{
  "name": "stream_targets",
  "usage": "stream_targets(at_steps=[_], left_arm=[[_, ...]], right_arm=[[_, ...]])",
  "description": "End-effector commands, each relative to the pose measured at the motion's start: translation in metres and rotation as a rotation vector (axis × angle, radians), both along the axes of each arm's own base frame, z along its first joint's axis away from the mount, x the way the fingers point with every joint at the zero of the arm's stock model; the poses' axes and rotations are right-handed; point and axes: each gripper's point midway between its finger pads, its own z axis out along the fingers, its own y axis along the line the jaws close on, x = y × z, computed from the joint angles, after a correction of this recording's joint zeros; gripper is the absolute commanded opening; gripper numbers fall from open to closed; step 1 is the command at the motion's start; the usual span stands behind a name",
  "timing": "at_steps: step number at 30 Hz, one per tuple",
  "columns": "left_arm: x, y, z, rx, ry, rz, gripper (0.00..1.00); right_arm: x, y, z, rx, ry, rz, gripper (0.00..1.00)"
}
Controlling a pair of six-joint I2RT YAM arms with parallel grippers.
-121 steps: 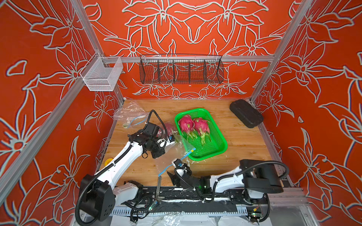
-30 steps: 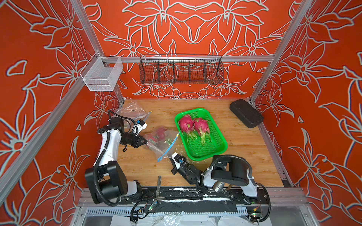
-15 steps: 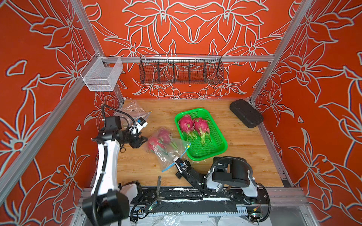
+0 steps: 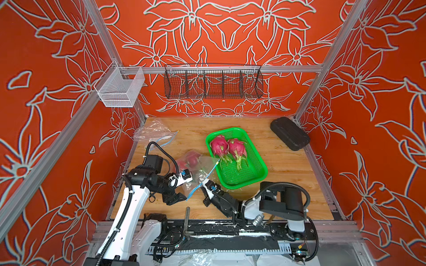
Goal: Open the zip-top bag and take out the dragon fruit
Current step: Open the zipper of the food storage bag at the center of the board.
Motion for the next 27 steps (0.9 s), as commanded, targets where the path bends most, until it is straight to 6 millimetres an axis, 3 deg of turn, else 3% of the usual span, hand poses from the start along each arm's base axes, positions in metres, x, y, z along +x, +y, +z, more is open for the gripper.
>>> stream_targets(at_steps=[1, 8, 14, 24, 27], left_arm=[[-0.002, 0.000, -0.002, 0.016, -0.002, -0.006, 0.75], [0.020, 0.001, -0.030, 0.073, -0.035, 0.034, 0.65], [0.022, -0.006, -0.030, 0.053, -0.018, 0.024, 0.51], [0.025, -0.004, -0.023, 0.073, -0.051, 0.025, 0.01], [0.030, -0.001, -0.018, 0.089, -0.072, 0.041, 0.00]], right_arm=[[0.000, 0.008, 0.019, 0.044, 0.001, 0.024, 0.00], [0.000, 0.014, 0.019, 0.037, 0.003, 0.035, 0.00], [0.001, 0.015, 0.020, 0.035, 0.005, 0.038, 0.00], [0.005, 0.012, 0.013, 0.027, 0.018, 0.028, 0.00], [0.006, 0.011, 0.009, 0.014, 0.020, 0.025, 0.00]])
